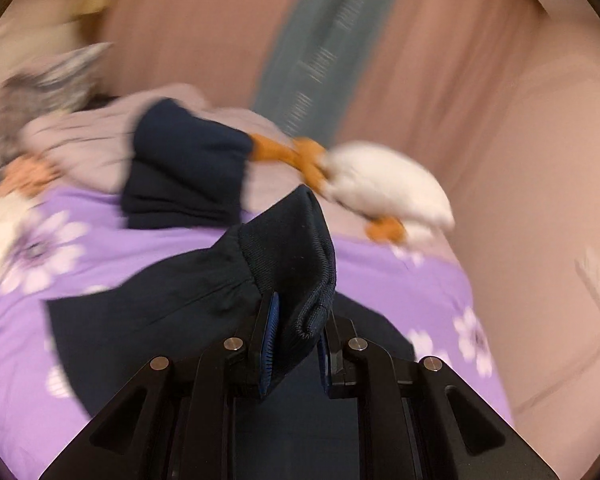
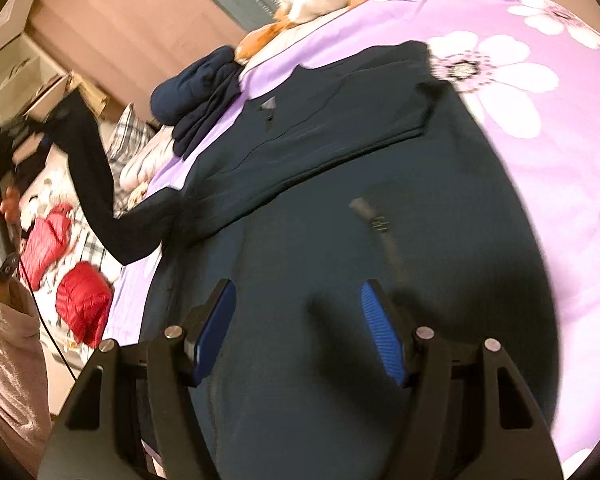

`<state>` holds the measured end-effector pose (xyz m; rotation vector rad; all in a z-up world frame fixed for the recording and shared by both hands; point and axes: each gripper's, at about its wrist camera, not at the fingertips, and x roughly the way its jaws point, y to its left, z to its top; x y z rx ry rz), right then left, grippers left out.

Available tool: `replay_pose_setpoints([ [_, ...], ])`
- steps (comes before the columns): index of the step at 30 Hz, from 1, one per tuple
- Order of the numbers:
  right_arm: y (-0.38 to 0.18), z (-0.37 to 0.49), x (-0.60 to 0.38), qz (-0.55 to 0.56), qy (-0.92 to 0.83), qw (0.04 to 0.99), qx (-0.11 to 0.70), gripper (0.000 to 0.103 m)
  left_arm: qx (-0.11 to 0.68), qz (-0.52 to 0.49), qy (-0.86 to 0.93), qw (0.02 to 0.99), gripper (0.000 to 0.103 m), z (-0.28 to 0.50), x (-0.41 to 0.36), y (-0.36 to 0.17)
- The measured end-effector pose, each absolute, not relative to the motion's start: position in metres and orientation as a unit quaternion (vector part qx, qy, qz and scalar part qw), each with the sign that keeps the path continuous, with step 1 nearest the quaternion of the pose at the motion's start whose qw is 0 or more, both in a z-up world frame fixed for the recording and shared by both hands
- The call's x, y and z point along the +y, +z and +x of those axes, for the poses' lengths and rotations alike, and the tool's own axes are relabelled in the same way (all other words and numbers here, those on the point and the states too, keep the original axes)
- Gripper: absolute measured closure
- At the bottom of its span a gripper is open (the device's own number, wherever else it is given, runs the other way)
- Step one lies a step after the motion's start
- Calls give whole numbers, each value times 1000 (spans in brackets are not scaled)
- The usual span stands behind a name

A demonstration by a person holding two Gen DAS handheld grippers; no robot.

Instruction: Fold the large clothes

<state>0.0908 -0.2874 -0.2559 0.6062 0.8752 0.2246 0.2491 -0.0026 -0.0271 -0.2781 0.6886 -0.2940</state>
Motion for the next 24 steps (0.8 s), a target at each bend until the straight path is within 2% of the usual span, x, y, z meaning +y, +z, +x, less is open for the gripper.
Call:
replay_pose_setpoints([
  [7, -265, 81, -323, 314, 69, 852, 414, 37, 420, -42, -203, 883, 88, 280, -131, -111],
  [8, -266, 80, -327, 317, 64, 851, 414, 37, 429, -30, -209, 878, 84, 283, -143, -121],
  [10, -269, 79, -333, 321, 56, 849, 415, 37, 452, -19, -216, 865, 62, 288, -164, -139],
  [11, -270, 79, -334, 323, 53, 849, 415, 37, 468, -12, -217, 857, 36, 289, -172, -149],
  [12, -270, 78, -335, 326, 52, 847, 416, 36, 475, -9, -216, 853, 26, 288, -175, -154],
  [18, -264, 89, -337, 328, 60, 848, 412, 36, 457, -42, -240, 856, 26, 276, -141, -139],
  [24, -256, 129, -336, 342, 86, 846, 400, 36, 443, -114, -166, 874, 26, 263, -15, -146],
])
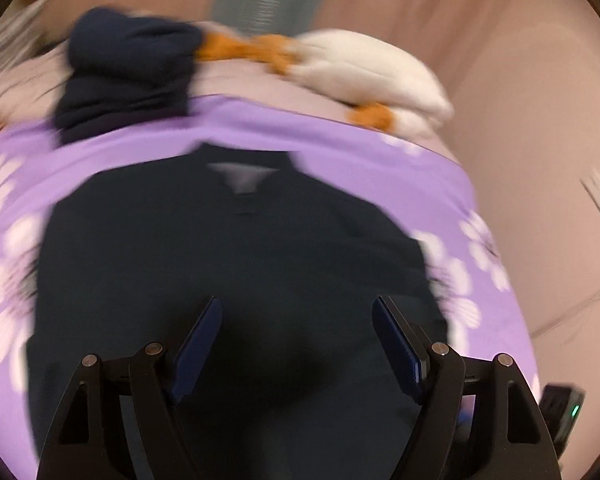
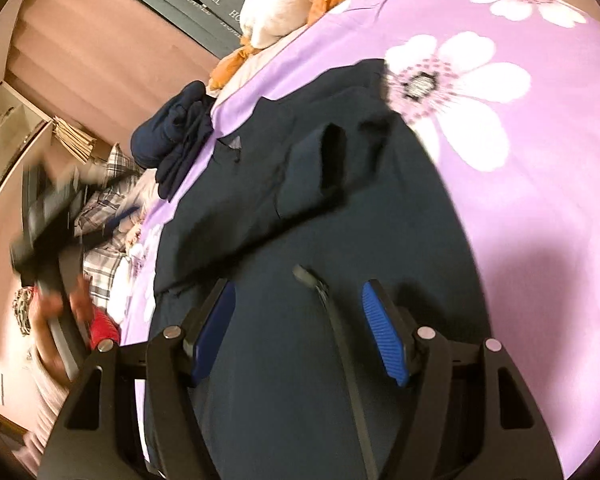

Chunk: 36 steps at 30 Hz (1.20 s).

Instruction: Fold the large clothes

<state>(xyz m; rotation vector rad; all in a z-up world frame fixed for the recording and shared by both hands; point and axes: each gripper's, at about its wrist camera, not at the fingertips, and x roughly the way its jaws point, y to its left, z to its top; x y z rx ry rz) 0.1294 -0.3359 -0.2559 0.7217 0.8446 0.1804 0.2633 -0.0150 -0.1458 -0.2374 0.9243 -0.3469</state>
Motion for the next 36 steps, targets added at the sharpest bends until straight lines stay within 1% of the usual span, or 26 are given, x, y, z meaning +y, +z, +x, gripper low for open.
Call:
replay_pose_setpoints([
  [5, -251, 176, -341, 340, 61, 854, 389, 36, 455, -237, -82, 854, 26, 253, 105, -194],
  [8, -249, 203, -338, 321, 45, 864, 386, 36, 458, -295, -57, 837, 26, 249, 145, -221],
  [12, -257, 238, -333, 281, 13, 865, 416, 36, 453, -349, -63, 818, 26, 251, 163, -242],
  [15, -268, 250, -330, 278, 18, 858, 432, 40, 446, -382, -66, 807, 26, 259, 166, -252],
  [17, -270, 254, -326, 264, 19, 859, 438, 48, 446, -397, -66, 799, 26, 263, 171, -257],
  [18, -270, 254, -324, 256, 19, 860, 441, 58, 448, -405, -68, 794, 26, 264, 172, -260],
  [19, -270, 256, -321, 250, 20, 860, 445, 73, 449, -416, -74, 787, 26, 265, 171, -264],
  [20, -270, 258, -318, 243, 22, 860, 448, 78, 446, -423, -79, 785, 27, 267, 169, -265],
  [21, -269, 259, -317, 231, 20, 863, 449, 83, 443, -423, -79, 787, 32, 266, 172, -265],
  [22, -265, 260, -315, 216, 18, 868, 446, 96, 443, -416, -72, 791, 36, 269, 169, -265],
  [23, -262, 262, -312, 209, 19, 872, 442, 97, 443, -415, -68, 791, 40, 271, 169, -266],
  [24, -257, 263, -311, 206, 21, 876, 436, 98, 444, -416, -64, 791, 49, 274, 170, -267],
  [25, -246, 264, -311, 205, 24, 883, 422, 98, 443, -416, -55, 792, 55, 278, 170, -268],
  [26, -239, 264, -311, 206, 24, 889, 409, 98, 443, -414, -41, 794, 66, 280, 171, -269],
  [28, -221, 263, -316, 212, 26, 903, 372, 98, 434, -416, -25, 799, 72, 281, 176, -272],
  [29, -216, 263, -317, 210, 23, 908, 361, 98, 427, -416, -16, 803, 78, 279, 178, -273],
  [30, -215, 263, -319, 207, 19, 912, 354, 98, 422, -414, -9, 807, 81, 276, 180, -274],
  [31, -217, 264, -321, 206, 16, 912, 356, 98, 418, -409, -5, 811, 81, 273, 180, -276],
  [36, -266, 268, -340, 199, -34, 888, 413, 99, 427, -386, -6, 818, 82, 269, 183, -280],
])
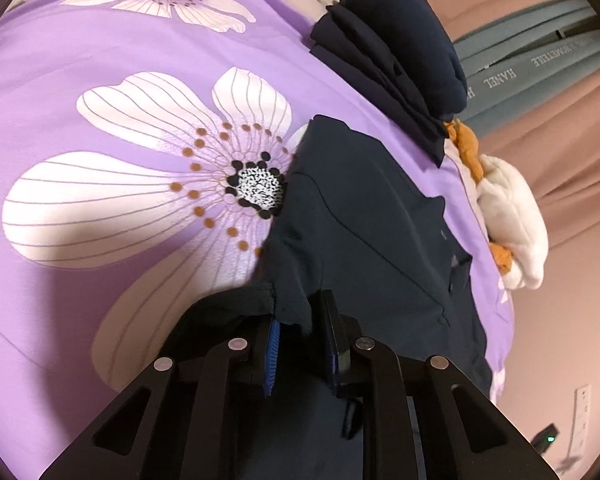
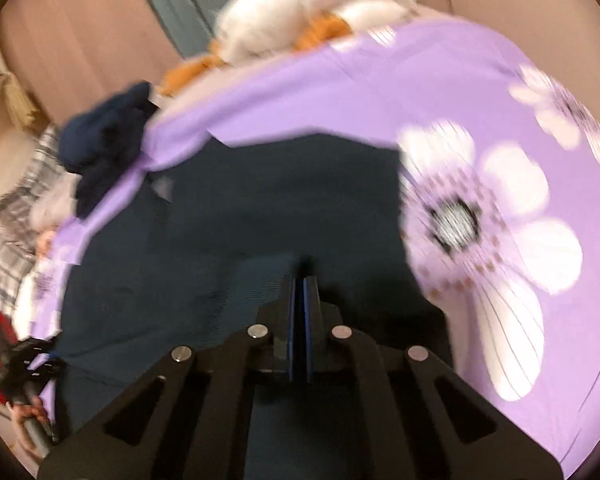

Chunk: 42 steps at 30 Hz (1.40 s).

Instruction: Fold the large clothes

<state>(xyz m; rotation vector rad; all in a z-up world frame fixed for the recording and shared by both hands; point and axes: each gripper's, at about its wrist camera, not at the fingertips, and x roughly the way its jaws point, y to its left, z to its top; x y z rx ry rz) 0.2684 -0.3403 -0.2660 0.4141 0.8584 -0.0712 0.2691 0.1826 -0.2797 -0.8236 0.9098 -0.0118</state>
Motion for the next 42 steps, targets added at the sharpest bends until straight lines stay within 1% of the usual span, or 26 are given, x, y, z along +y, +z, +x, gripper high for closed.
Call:
replay_pose_setpoints([
  [2, -281, 263, -353, 223, -40, 874, 429, 100, 439, -364, -9, 821, 82, 269, 182, -275],
  [4, -284, 256, -356, 230, -43, 873, 429, 102, 448, -327, -11, 832, 82, 266, 180, -267],
  [5, -281, 253, -358, 231, -44, 874, 426, 101, 452, -309, -11, 837, 82, 264, 179, -262],
  [7, -270, 249, -359, 227, -46, 878, 418, 94, 455, -282, -6, 845, 79, 260, 177, -254],
  [8, -263, 248, -358, 220, -45, 882, 414, 94, 452, -261, 2, 853, 74, 257, 176, -246],
  [9, -256, 248, -355, 214, -41, 886, 409, 91, 447, -243, 7, 861, 64, 254, 173, -239],
  [10, -249, 247, -350, 207, -31, 891, 402, 84, 439, -230, 7, 868, 59, 253, 171, -232],
  [11, -241, 249, -344, 200, -17, 896, 397, 79, 433, -220, 0, 874, 56, 252, 166, -226],
  [12, -235, 250, -335, 193, -3, 899, 394, 69, 431, -208, -8, 878, 56, 254, 160, -221],
  [13, -230, 252, -327, 185, 11, 901, 392, 66, 429, -196, -14, 882, 56, 256, 154, -217],
  [18, -228, 283, -274, 134, 60, 899, 413, 67, 442, -119, -68, 886, 56, 281, 90, -213],
  [23, -247, 307, -246, 92, 56, 893, 437, 68, 462, -53, -82, 881, 56, 291, 50, -234],
  [26, -260, 304, -239, 63, 57, 889, 451, 71, 471, -27, -81, 878, 56, 283, 45, -248],
  [29, -273, 293, -242, 43, 63, 884, 462, 71, 484, -15, -85, 871, 56, 278, 46, -262],
  [33, -284, 283, -244, 38, 68, 888, 453, 72, 477, -14, -87, 874, 56, 272, 46, -264],
  [37, -287, 286, -239, 27, 63, 890, 452, 71, 483, -12, -79, 872, 56, 273, 43, -261],
  [38, -285, 287, -239, 27, 62, 888, 454, 70, 483, -12, -76, 872, 55, 273, 41, -259],
  [40, -278, 287, -240, 38, 63, 886, 457, 68, 481, -8, -69, 874, 49, 267, 41, -255],
  [41, -273, 283, -240, 45, 66, 887, 454, 66, 477, -4, -68, 876, 42, 262, 40, -252],
  [42, -268, 278, -241, 53, 70, 890, 448, 60, 474, 2, -69, 878, 36, 256, 38, -248],
])
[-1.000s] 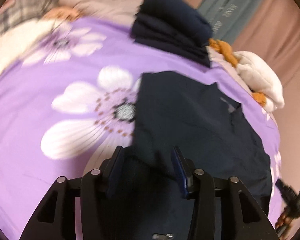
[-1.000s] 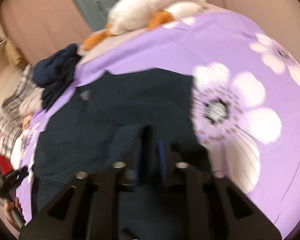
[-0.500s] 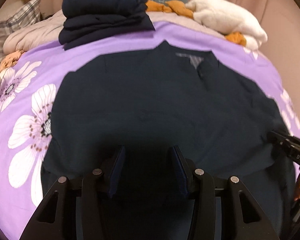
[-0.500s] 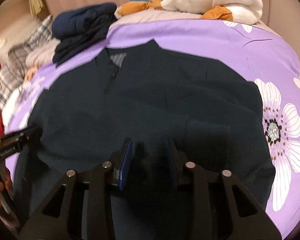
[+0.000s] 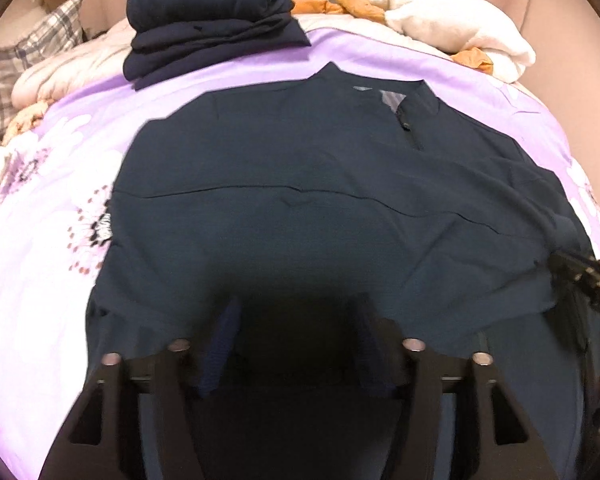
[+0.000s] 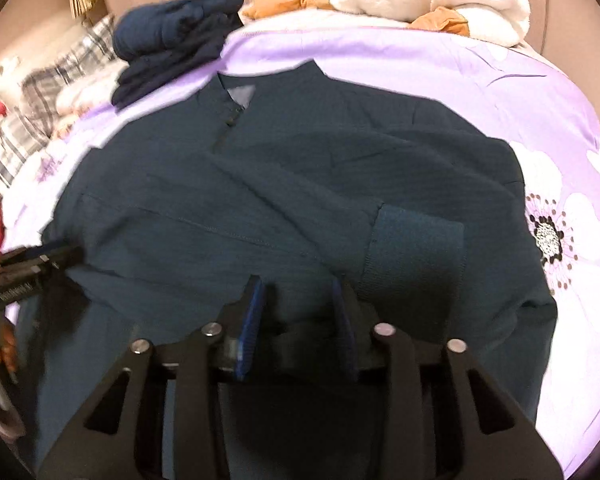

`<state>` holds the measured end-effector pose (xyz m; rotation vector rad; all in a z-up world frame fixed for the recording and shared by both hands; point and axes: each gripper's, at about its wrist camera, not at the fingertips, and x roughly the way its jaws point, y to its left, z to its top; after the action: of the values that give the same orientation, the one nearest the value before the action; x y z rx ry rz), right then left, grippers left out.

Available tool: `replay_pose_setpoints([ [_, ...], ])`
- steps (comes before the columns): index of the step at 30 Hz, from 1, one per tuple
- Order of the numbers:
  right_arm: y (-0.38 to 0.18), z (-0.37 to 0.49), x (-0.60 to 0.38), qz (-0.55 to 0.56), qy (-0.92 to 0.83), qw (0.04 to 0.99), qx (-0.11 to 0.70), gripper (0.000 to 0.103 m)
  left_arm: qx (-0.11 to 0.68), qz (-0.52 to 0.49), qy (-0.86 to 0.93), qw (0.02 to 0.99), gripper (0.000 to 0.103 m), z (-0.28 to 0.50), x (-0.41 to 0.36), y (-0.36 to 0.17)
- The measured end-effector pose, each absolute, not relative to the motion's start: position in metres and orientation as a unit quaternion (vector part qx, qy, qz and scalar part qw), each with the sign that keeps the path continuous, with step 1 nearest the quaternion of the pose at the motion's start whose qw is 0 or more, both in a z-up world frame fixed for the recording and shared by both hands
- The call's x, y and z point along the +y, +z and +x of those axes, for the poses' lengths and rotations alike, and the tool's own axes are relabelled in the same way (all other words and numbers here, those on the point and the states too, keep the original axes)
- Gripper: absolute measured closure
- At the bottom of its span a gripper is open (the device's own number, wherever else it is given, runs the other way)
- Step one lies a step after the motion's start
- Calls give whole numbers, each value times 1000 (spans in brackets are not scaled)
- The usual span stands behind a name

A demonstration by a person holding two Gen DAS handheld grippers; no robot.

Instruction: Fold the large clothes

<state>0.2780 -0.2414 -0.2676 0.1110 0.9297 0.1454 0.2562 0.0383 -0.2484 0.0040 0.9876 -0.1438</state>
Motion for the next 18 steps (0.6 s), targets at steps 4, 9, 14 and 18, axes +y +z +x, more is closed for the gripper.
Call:
replay_pose_setpoints([
  [4, -249, 252, -242, 66, 82, 897, 430, 54, 463, 27, -67, 884, 34, 234, 32, -237],
  [9, -238, 215, -242, 81, 95, 898, 422, 51, 456, 34, -75, 886, 17, 204, 27, -226],
  [14, -238, 184, -241, 91, 97, 895, 426, 44, 458, 35, -95, 883, 14, 175, 22, -220],
  [18, -242, 166, -238, 91, 92, 892, 434, 36, 460, 36, -96, 882, 6, 159, 22, -222],
])
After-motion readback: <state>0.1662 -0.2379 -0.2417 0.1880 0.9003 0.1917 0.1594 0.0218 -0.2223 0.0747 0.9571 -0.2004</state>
